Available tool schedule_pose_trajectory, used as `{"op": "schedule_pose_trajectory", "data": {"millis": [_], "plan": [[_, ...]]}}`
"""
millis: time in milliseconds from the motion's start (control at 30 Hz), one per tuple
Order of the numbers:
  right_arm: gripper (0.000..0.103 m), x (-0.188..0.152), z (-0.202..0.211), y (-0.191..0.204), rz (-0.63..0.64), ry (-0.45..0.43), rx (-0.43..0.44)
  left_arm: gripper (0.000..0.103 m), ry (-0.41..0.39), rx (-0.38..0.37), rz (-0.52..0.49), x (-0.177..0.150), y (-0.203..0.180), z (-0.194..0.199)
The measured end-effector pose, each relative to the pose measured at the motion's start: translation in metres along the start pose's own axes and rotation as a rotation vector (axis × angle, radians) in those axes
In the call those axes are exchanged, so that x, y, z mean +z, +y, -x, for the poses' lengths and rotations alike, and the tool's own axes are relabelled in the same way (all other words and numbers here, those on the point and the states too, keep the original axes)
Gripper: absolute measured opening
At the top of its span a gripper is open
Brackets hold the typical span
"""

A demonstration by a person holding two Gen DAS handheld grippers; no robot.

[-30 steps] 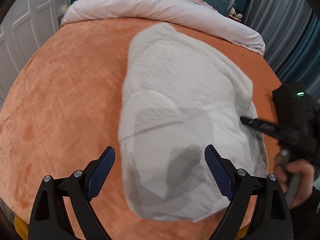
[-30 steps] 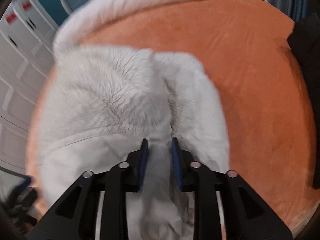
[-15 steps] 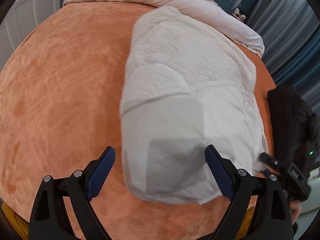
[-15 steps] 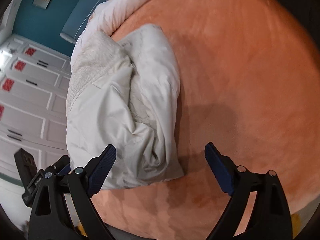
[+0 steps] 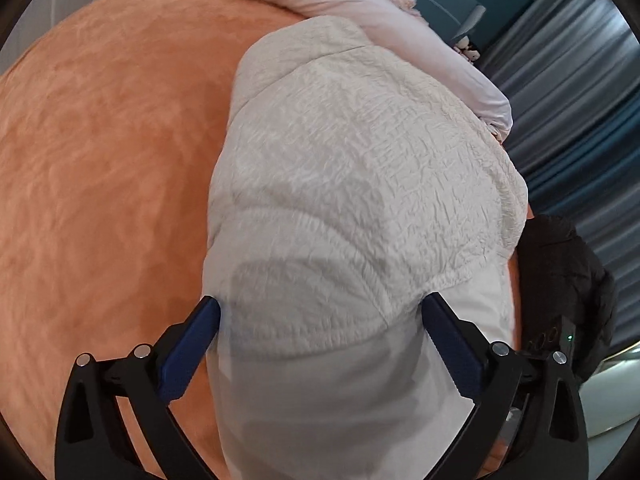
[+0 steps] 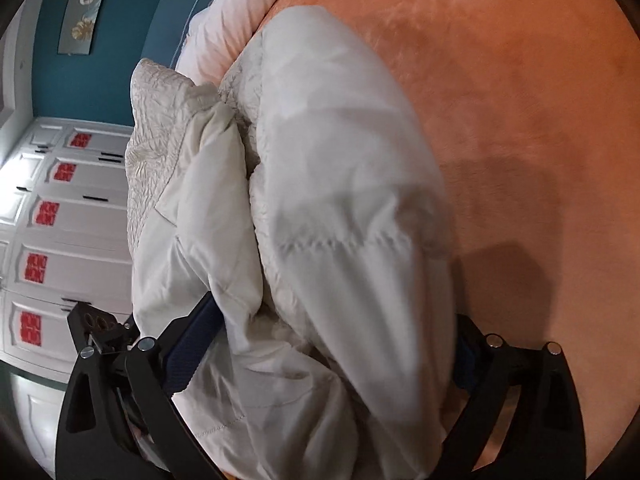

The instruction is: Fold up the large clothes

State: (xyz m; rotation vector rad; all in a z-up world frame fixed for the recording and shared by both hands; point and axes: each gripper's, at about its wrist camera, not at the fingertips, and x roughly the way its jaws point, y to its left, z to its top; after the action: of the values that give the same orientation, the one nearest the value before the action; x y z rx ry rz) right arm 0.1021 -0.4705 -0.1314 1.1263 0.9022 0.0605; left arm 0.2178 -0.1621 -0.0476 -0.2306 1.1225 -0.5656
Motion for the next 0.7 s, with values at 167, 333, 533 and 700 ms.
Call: {"op": "schedule_pose_trajectory", "data": {"millis": [167, 333, 533, 700], "plan": [[0.084, 0.001, -0.016, 0.011, 0.032, 0.012, 0.013, 0.098, -0.031, 0.015, -0.047, 0.001, -0.011, -0.006], [0.035, -0.009, -0.001, 0.032, 0.093, -0.016, 0.046, 0.076, -0.04, 0.017, -0.079, 0.002, -0.025, 0.012], [0.028, -0.053, 0.022, 0.038, 0.089, -0.003, 0.042, 0.052, -0.01, 0.035, -0.17, -0.016, -0.03, 0.049], [0.028, -0.117, 0.053, 0.023, 0.058, 0.04, 0.049, 0.051, 0.064, 0.01, -0.16, -0.068, -0.006, 0.085]]}}
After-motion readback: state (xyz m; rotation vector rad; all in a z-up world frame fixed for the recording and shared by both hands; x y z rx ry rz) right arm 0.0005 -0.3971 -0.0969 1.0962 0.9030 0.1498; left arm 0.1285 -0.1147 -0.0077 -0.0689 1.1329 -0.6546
